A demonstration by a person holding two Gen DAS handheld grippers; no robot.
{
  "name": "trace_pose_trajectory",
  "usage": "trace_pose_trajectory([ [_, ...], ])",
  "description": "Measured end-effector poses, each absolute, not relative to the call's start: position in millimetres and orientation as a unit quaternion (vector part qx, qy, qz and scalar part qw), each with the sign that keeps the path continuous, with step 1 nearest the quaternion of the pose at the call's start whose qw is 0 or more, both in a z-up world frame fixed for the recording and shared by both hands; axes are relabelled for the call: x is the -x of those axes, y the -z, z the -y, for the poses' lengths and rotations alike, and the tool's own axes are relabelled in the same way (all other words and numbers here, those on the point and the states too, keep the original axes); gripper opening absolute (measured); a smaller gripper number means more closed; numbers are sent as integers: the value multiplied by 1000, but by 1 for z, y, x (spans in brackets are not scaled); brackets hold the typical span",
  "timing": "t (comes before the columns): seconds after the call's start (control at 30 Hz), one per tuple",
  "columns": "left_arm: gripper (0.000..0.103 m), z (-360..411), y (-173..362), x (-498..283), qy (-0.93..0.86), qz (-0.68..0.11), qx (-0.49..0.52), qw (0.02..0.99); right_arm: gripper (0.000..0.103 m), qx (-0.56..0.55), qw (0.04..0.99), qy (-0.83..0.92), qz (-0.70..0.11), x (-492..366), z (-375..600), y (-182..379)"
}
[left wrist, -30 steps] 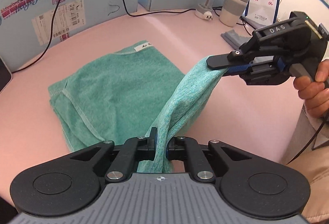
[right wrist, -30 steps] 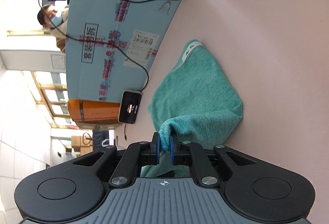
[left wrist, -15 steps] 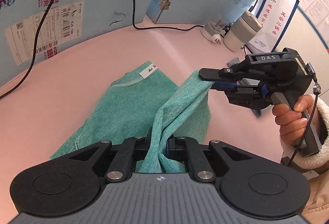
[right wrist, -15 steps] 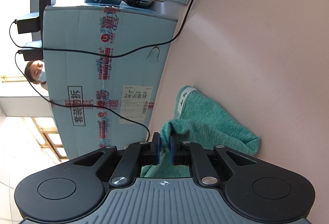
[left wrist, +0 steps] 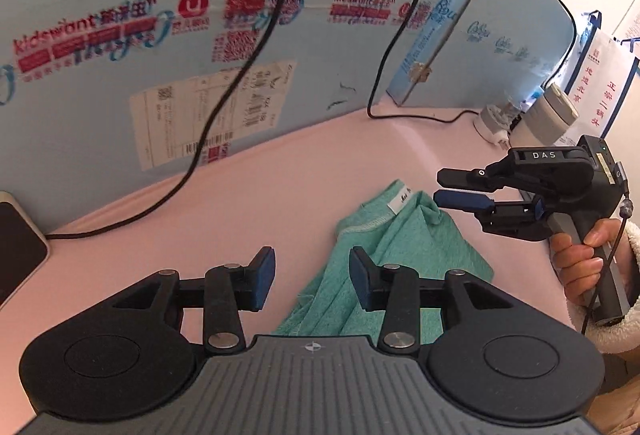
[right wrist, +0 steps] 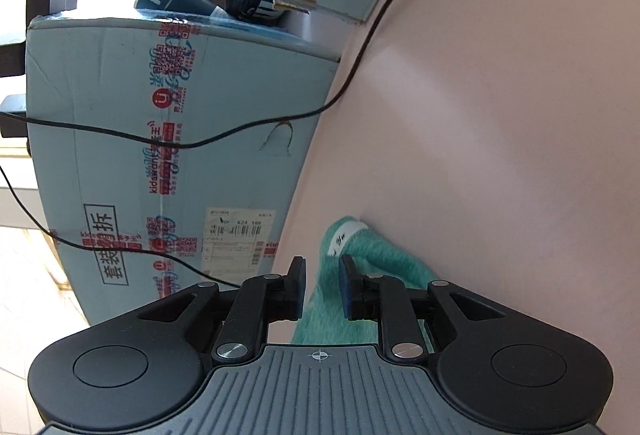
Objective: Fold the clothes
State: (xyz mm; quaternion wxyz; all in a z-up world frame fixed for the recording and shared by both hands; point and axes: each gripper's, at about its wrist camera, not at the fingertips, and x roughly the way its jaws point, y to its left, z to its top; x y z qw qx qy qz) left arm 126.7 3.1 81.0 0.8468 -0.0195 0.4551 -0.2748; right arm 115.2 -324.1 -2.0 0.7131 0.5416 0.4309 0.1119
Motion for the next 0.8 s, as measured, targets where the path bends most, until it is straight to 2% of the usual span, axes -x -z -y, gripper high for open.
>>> trace_pose_trajectory([
  [0.1,38,-4,-96,-108,275,-417,27,866,32,-523,739,-100,-414,-120,329,-5],
  [0.23,37,4,-104,-75,292,-389,64,871,32,-488,769,-124,-394,-118,328,-23],
  [0.3,35,11,-100,-61,298,-395,86,865,32,-427,799,-157,-394,-116,316,-40],
  [0.37,32,17,-92,-50,301,-405,103,857,26,-347,828,-179,-402,-112,297,-54],
  [0.43,14,24,-77,-43,291,-423,105,852,11,-295,840,-195,-413,-108,281,-58],
  [0.63,7,10,-36,-46,212,-467,115,851,9,-198,844,-209,-452,-104,250,-46],
  [0.7,3,-4,-27,-51,193,-472,149,847,9,-187,846,-197,-458,-105,248,-40],
  [0.8,3,-15,-19,-59,182,-466,200,842,8,-189,854,-159,-459,-110,252,-28],
])
